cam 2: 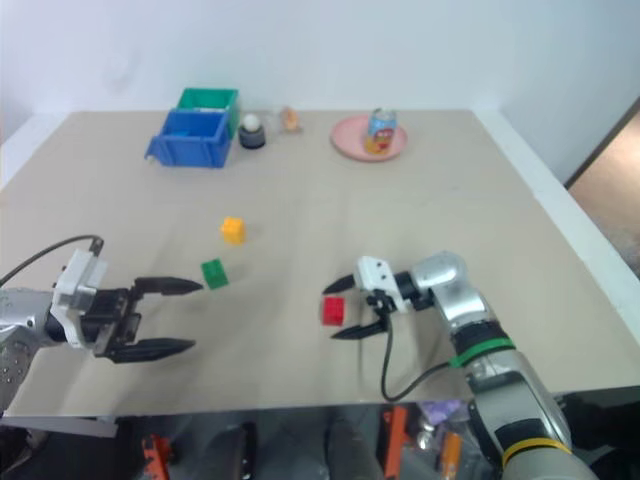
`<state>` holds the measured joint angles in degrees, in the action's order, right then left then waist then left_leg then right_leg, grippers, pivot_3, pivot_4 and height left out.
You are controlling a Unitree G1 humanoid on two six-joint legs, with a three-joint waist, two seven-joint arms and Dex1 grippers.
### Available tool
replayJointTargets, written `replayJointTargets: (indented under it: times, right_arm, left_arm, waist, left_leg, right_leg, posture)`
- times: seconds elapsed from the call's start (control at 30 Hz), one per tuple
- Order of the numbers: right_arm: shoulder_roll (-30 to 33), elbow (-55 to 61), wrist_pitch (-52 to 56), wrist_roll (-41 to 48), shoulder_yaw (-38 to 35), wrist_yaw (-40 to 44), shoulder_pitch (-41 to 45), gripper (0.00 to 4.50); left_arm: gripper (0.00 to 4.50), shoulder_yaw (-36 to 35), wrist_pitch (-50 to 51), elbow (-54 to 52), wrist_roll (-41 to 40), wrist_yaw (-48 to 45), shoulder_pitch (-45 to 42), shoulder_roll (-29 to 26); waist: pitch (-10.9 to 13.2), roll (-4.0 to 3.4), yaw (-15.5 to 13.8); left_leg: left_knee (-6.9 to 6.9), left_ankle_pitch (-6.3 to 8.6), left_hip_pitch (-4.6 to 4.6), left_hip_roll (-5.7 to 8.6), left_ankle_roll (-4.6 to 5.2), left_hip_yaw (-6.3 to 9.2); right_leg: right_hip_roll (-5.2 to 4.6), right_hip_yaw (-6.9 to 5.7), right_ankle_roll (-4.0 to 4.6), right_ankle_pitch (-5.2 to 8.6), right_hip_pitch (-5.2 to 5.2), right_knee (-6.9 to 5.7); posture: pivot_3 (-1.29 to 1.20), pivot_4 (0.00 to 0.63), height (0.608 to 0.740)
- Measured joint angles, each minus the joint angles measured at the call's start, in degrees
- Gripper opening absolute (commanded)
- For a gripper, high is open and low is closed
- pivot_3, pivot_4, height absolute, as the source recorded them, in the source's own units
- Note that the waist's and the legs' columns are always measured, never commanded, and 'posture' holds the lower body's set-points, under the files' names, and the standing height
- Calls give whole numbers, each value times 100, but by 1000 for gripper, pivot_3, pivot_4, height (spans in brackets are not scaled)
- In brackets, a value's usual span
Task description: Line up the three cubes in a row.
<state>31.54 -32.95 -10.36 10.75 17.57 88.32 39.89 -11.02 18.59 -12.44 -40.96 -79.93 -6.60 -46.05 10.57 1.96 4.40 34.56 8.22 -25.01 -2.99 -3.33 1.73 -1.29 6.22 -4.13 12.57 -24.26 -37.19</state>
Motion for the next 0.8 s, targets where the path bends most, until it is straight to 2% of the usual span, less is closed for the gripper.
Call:
replayJointTargets:
  times: [0.53, 0.67, 0.8]
  right_arm:
    - [1174, 45, 634, 72, 181, 30, 194, 4462]
    - [1603, -818, 642, 7, -184, 25, 775, 4462]
    - [1683, -1511, 617, -6, -625, -165, 1485, 4462]
  left_arm:
    - [4500, -19, 79, 311, 77, -23, -54, -15]
    - [4500, -276, 717, 225, -374, 372, 112, -13]
    - [4500, -555, 1226, -136, -855, 681, 508, -10]
  waist:
    - [0, -1, -24]
    - [6, -9, -6]
    - [6, -9, 69]
  left_leg:
    - [5, 0, -2, 3, 0, -2]
    - [3, 0, -2, 2, 0, -7]
    - [-5, 2, 1, -3, -1, -11]
  right_leg:
    - [-5, 1, -2, 1, 1, 0]
    - [-6, 3, -1, 1, -6, 0]
    - [-4, 2, 3, 3, -11, 0]
  posture:
    - [0, 150, 740]
    - [0, 150, 740]
    - [0, 150, 740]
